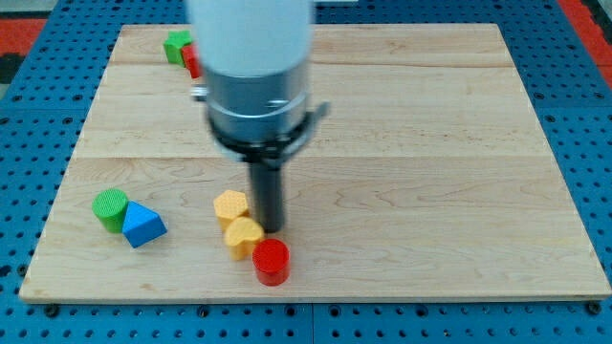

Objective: Push the red circle and heart into the triangle

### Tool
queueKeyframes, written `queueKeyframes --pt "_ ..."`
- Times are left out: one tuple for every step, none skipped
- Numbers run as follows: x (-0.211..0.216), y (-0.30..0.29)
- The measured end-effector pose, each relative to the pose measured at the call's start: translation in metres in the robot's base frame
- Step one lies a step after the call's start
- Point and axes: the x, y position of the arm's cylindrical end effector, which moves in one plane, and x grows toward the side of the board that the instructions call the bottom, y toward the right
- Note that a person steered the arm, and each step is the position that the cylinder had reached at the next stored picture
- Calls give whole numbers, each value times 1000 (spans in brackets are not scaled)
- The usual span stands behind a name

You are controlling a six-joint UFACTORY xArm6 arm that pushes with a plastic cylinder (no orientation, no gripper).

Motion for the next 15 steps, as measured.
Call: queueKeyframes --pt "0 -49" --pt "-11 -15" --pt "-4 52" --pt "77 107" --pt "74 74" --pt "44 10" --pt "7 -48" --pt "21 -28" --pt "68 21" --pt "71 -23" --pt "25 -50" --pt "47 -23" --pt "78 -31" --pt "68 -67" --pt "26 -70"
